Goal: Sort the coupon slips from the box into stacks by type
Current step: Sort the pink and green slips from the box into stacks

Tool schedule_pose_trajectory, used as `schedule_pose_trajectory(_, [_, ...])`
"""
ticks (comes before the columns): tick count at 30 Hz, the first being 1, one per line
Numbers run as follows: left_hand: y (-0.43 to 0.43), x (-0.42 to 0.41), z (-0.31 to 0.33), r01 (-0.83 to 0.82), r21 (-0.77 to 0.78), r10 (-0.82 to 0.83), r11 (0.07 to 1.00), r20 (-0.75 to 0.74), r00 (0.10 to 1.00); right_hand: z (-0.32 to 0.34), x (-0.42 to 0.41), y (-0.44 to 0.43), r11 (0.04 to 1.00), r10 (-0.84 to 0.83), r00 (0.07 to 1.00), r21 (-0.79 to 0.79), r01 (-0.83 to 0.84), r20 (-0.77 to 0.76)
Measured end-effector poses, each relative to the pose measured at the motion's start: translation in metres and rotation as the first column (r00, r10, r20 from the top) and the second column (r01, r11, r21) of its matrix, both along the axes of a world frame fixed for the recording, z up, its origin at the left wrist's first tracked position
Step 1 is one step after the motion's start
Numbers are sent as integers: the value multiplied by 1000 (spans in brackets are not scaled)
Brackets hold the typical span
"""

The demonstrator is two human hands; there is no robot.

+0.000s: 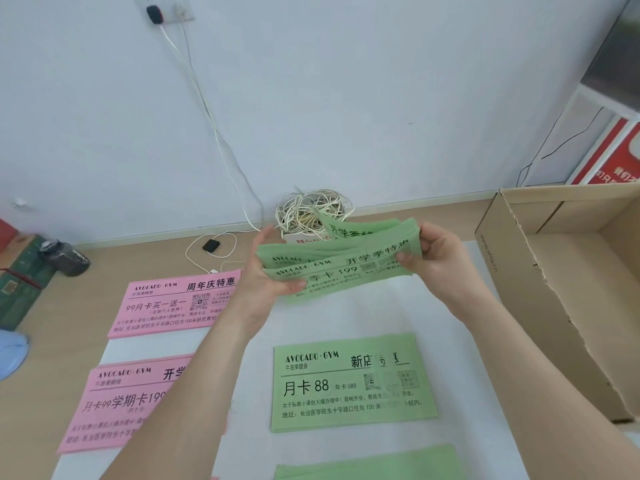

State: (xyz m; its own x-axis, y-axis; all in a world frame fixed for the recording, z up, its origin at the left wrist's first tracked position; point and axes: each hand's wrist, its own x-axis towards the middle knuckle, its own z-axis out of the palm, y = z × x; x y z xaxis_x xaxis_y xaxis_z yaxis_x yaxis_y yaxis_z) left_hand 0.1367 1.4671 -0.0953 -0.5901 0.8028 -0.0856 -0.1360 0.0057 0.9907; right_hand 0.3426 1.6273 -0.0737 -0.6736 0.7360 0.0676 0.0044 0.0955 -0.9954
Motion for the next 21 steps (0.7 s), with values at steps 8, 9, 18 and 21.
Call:
schedule_pose_trajectory(8, [2, -1, -7, 38, -10, -38, 999, 26, 999, 31, 3, -7, 923, -12, 996, 385, -24, 92])
schedule_pose_trajectory(9, [2, 0, -6, 4, -1, -4, 1000, 18, 1000, 29, 3, -6, 932, -27, 997, 363, 1, 67])
schedule_pose_trajectory(18, [7, -1, 6, -191, 82, 201, 978, -146, 969, -14, -5, -4, 981, -161, 985, -116, 154, -55])
schedule_pose_trajectory(21, [9, 4, -1, -150, 46, 155, 988, -137, 978, -27, -6, -9, 979, -154, 988, -132, 157, 29])
